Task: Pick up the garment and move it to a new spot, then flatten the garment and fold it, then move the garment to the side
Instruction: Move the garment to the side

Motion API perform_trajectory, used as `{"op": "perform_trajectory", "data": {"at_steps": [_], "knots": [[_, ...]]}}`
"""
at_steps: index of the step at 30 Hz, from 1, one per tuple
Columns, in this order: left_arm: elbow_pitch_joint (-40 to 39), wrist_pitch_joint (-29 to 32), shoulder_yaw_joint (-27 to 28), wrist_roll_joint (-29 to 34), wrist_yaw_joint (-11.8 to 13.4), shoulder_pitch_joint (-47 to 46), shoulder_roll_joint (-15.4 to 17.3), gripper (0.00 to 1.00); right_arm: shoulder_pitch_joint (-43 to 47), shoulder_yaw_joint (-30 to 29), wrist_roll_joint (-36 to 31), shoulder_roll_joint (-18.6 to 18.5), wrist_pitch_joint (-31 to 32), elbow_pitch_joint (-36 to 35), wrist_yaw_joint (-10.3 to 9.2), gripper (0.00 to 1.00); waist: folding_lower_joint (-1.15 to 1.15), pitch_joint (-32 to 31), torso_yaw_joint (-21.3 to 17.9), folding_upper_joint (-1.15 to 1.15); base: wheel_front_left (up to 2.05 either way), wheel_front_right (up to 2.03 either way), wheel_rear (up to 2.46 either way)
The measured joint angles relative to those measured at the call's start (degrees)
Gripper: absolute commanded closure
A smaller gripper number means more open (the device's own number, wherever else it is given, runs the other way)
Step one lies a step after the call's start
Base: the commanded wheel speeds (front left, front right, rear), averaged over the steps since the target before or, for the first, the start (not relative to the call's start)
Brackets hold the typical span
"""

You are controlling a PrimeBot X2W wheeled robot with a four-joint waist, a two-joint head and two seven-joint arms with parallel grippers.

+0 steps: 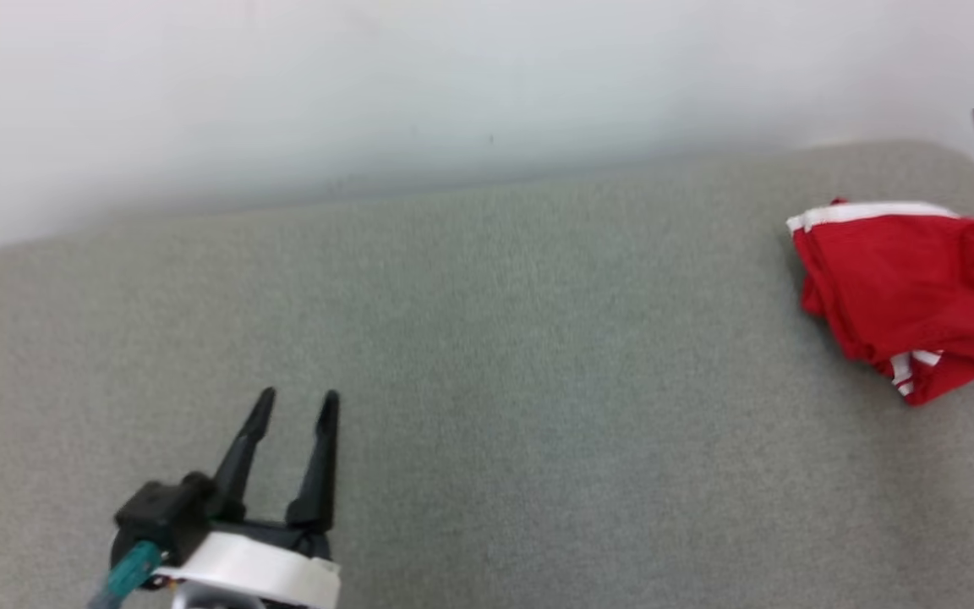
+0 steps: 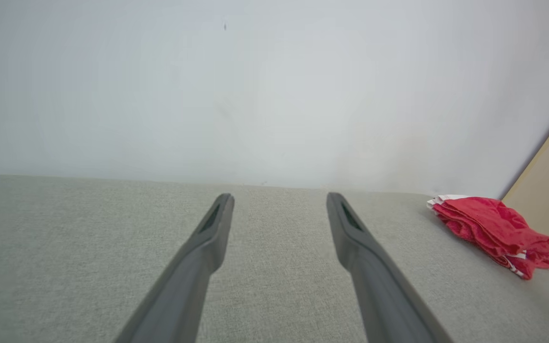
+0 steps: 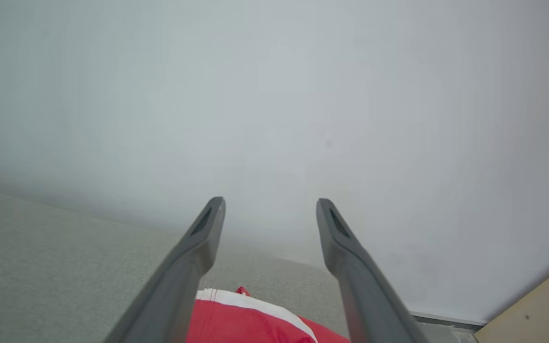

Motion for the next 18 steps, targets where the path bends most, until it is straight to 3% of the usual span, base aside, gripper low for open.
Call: {"op": "perform_trajectory", "data": {"at_steps": [6, 10, 18], "knots": [[-0.1, 0.0, 4.7, -0.7, 0.9, 3.4, 0.0, 0.00, 8.8, -3.9, 1.0, -0.8, -2.8, -9.1, 0.00, 0.00, 0.00, -6.4, 0.3, 0.00, 0.00, 0.00, 0.00], [0.4, 0.0, 7.4, -2.4, 2.1, 4.5, -0.9, 0.00, 17.3, -9.7, 0.0, -0.9, -4.2, -14.2, 0.00, 0.00, -0.01, -8.9, 1.1, 0.00, 0.00, 0.00, 0.00], [0.4, 0.0, 9.5, -0.5, 1.6, 7.8, -1.3, 0.00, 38.8, -25.6, -9.5, 5.2, -5.0, -28.9, 0.00, 0.00, -0.01, -10.9, 2.6, 0.00, 0.00, 0.00, 0.00]]}}
